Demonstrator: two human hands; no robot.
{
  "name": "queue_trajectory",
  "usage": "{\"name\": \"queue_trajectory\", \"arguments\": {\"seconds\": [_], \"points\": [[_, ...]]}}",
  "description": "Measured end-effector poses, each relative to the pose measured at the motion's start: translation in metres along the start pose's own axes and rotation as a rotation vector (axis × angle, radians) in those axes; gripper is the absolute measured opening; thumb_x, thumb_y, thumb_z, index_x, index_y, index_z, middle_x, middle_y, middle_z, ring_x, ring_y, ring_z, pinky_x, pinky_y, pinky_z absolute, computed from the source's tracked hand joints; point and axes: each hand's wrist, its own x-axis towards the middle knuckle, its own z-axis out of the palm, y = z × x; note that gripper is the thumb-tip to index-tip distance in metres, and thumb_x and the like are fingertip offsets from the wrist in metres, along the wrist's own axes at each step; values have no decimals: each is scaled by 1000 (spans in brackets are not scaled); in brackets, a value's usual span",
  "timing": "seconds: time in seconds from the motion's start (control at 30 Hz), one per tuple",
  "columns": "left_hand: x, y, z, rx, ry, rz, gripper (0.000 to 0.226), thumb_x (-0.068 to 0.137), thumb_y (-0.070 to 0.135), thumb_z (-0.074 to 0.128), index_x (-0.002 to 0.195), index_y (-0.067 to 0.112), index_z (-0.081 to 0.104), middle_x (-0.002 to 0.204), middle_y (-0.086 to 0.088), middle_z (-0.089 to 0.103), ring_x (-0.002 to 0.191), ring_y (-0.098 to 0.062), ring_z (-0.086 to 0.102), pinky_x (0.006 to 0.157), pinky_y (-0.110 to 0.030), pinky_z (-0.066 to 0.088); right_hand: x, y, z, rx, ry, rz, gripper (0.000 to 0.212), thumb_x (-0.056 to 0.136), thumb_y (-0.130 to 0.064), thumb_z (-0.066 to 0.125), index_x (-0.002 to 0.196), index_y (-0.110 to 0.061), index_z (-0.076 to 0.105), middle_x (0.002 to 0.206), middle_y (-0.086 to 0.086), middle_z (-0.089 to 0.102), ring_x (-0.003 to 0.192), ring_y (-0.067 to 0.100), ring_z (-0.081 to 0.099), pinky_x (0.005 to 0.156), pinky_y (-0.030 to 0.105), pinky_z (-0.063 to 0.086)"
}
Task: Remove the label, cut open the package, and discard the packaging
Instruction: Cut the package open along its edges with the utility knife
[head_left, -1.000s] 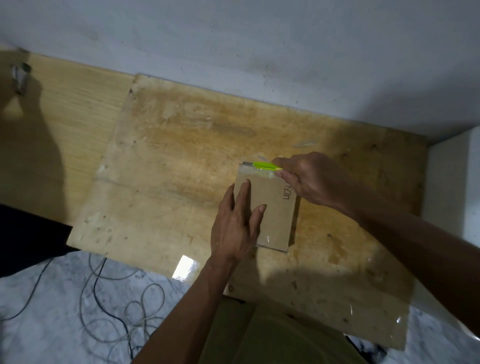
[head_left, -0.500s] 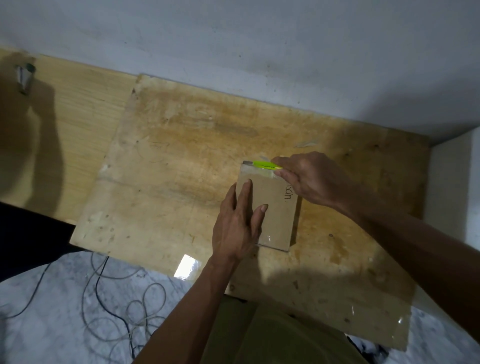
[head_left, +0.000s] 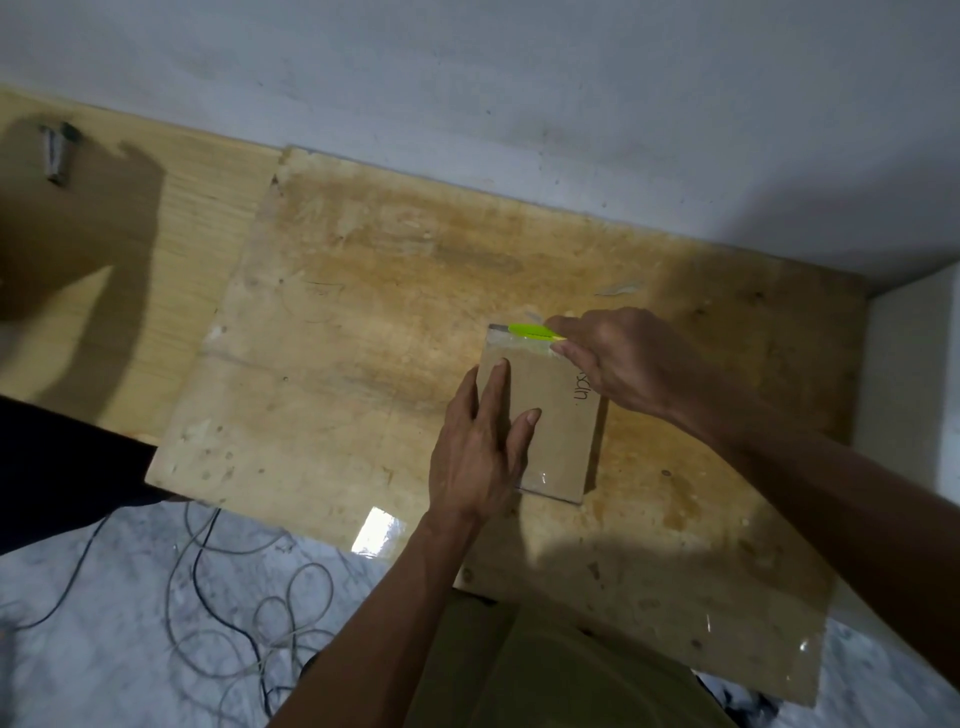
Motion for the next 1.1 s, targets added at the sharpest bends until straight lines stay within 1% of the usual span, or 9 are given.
{"name": "queue_trajectory", "arguments": {"seconds": [0.1,0.23,0.33,0.43,0.63,0.77,0.9,0.97,1.1], "points": [[0,0,0,0,0,8,65,97,64,33,153,38,13,158,-9,30,135,-27,45,91,-50,56,0,1,-2,-22,-7,11,31,98,-26,56,123,-9,64,84,13,71,68,31,65,58,39,55],[0,1,-1,-4,11,18,64,98,62,33,154,36,15,156,-8,33,132,-26,46,89,-48,57,-2,7,-7,-57,-110,14,32,100,-35,46,116,-13,62,82,6,67,68,25,64,53,33,52],[0,0,-1,-6,10,21,64,99,61,34,154,35,16,155,-8,33,132,-26,46,88,-49,58,-6,8,-11,-79,-154,27,36,99,-39,43,112,-11,61,86,4,68,68,20,61,47,24,41],[0,1,-1,-4,13,14,64,99,60,36,154,34,18,154,-8,34,132,-26,47,87,-49,58,-8,5,-15,-127,-158,30,32,99,-38,44,107,-11,60,83,3,67,64,18,52,46,23,34],[0,2,-2,-14,15,11,63,99,59,37,154,33,19,154,-6,33,133,-24,45,88,-48,57,-12,3,-27,-205,-192,51,22,98,-34,51,94,-13,58,73,2,60,57,22,53,49,33,47],[-1,4,-2,1,4,44,63,99,58,36,154,33,18,154,-6,34,130,-23,47,87,-45,58,-18,3,-33,-207,-234,51,22,97,-34,52,90,-13,54,64,-10,40,54,19,51,48,34,50],[-1,5,-1,-14,1,43,62,100,57,37,154,32,20,152,-6,36,129,-23,48,86,-47,58,-24,6,-31,-232,-211,75,22,99,-35,48,92,-15,53,77,2,61,59,23,55,49,35,50],[-1,5,-1,-21,3,41,62,100,56,38,154,32,20,151,-6,36,129,-23,48,86,-46,58,-27,7,-32,-236,-203,87,22,98,-35,50,93,-14,55,79,4,63,58,23,55,49,33,48],[-1,6,-2,-28,9,56,59,102,51,42,154,33,19,149,-4,37,126,-19,47,86,-41,57,-34,6,-34,-249,-207,98,20,98,-32,52,96,-13,57,82,6,66,56,21,53,49,35,52]]}}
